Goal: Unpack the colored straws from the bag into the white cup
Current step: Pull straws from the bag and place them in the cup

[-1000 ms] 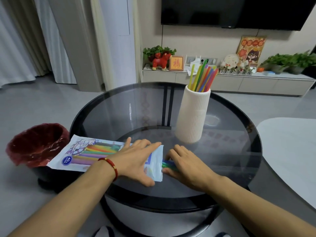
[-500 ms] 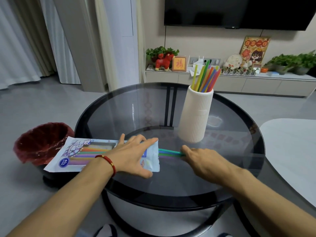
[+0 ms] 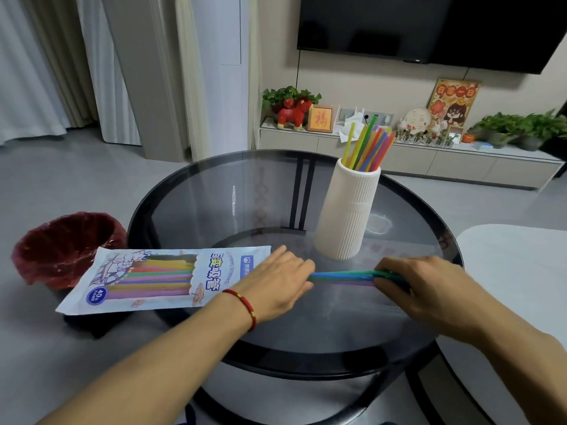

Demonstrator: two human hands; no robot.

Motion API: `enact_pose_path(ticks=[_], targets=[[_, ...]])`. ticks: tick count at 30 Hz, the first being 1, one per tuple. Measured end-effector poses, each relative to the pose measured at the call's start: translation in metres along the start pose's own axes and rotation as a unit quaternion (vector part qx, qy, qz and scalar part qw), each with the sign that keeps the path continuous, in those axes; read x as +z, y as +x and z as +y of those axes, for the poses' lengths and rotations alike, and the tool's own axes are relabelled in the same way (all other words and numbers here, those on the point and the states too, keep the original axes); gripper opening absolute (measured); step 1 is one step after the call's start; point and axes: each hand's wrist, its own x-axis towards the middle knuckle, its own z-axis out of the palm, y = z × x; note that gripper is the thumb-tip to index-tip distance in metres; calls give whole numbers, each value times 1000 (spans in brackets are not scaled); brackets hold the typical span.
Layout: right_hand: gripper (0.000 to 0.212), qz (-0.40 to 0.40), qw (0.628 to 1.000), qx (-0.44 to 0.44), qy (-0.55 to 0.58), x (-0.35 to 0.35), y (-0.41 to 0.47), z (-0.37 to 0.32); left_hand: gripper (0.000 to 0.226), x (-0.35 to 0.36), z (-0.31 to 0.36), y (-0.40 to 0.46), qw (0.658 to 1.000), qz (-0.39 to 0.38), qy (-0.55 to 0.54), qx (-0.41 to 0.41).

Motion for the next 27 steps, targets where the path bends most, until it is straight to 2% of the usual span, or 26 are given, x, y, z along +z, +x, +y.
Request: enact_pose_path(ticks=[2, 3, 5, 6, 8, 11, 14, 16, 18, 19, 21, 23, 24, 27], targets=[[42, 80, 996, 10, -35, -13, -5, 2, 19, 1, 7, 2, 999, 20, -47, -17], [45, 166, 985, 1, -56, -18, -7, 6, 17, 0, 10, 4, 996, 36, -76, -33], [39, 386, 920, -38, -49, -28, -14, 7, 14, -4, 14, 7, 986, 68, -135, -67], [38, 457, 888, -53, -16, -28, -17, 4, 14, -6, 16, 9, 980, 84, -162, -81], [41, 496, 865, -56, 51, -20, -16, -9, 14, -9, 20, 13, 970, 115, -194, -92], [36, 510, 859, -42, 7, -8, -7, -24, 17, -10, 27, 17, 964, 128, -216, -94], [39, 587, 808, -43, 12, -17, -3, -16, 18, -8, 29, 18, 955, 136, -238, -113], [33, 626, 778, -36, 19, -19, -4, -12, 21, -11, 29, 18, 945, 154, -257, -129], [21, 618, 782, -13, 80, -12, -4, -15, 21, -15, 30, 19, 928, 167, -301, -145], [23, 573, 806, 17, 147, -7, -1, -19, 20, -17, 31, 20, 917, 163, -333, -148], [32, 397, 861, 87, 306, 2, 11, -32, 20, -19, 37, 21, 907, 132, -377, -133], [39, 241, 887, 94, 382, 12, 22, -45, 21, -17, 45, 19, 910, 74, -399, -85], [37, 215, 887, 73, 403, 15, 26, -50, 21, -16, 48, 18, 907, 49, -414, -61], [26, 248, 888, 22, 387, 17, 36, -52, 18, -14, 49, 18, 900, 34, -433, -47]])
